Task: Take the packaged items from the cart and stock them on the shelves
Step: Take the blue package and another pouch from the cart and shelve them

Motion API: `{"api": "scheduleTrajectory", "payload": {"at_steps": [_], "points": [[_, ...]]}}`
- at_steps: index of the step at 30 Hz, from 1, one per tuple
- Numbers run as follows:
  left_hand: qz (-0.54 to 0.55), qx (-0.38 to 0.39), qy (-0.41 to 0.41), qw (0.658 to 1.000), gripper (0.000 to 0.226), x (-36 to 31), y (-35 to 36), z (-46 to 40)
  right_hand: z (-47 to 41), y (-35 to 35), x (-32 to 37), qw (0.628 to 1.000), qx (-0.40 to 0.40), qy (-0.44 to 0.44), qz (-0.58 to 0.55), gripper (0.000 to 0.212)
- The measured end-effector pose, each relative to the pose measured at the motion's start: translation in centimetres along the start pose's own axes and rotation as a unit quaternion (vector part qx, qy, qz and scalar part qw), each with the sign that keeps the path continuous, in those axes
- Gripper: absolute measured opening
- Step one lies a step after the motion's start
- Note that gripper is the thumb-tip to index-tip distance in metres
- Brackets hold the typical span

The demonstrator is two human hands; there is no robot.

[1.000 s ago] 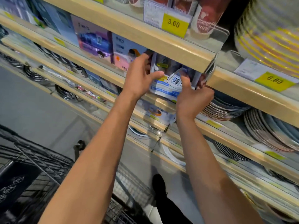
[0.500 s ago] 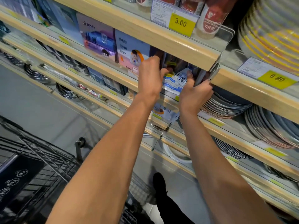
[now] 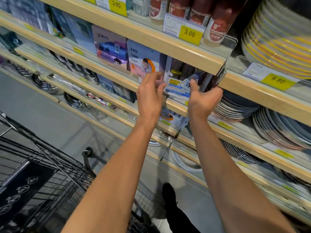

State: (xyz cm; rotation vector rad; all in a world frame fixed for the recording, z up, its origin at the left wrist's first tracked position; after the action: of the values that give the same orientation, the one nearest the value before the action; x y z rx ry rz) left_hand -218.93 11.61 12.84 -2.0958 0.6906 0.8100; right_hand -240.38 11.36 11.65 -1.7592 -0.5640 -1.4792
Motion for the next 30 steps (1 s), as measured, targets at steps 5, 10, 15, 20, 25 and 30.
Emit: {"api": "scheduleTrajectory", "payload": {"at_steps": [5, 10, 15, 20, 25, 30], "points": [[0.055, -0.020, -0.087, 0.995, 0.011, 3.0, -1.4, 1.5, 1.6, -1.7, -0.8, 0.997, -0.058, -0.023, -0.035, 0.044], [0.106, 0.073, -0.106, 0.986, 0.024, 3.1, 1.1, 0.5, 1.6, 0.0, -1.1, 0.999, -0.050, -0.013, -0.016, 0.059], [0.070, 0.119, -0.098, 0.985, 0.047, 1.4, 3.9, -0.8, 1.1, 0.6, -1.4, 0.996, -0.081, -0.028, 0.000, 0.064], [0.070, 0.064, -0.108, 0.990, 0.051, 1.0, 4.0, -0.4, 0.3, 0.7, -1.4, 0.995, -0.074, -0.055, 0.042, 0.062], [0.085, 0.091, -0.120, 0.985, 0.013, 1.2, 5.8, -1.1, -0.6, 0.7, -1.4, 0.984, -0.067, -0.067, 0.151, 0.066], [0.100, 0.067, -0.119, 0.986, 0.048, 0.8, 6.4, -2.1, -1.9, 0.5, -1.4, 0.972, -0.086, -0.038, 0.214, 0.074]]}}
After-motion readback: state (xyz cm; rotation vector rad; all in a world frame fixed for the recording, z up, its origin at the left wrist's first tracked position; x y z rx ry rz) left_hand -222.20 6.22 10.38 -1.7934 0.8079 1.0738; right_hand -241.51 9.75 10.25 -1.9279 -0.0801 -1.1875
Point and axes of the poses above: each hand's wrist, its own z-axis away from the middle knuckle, its own y-axis out of the palm, x = y × z, the point moved 10 cm from there along -z, towards the middle knuckle, and after that the axes turned 5 degrees about y, right-handed, at the moved point
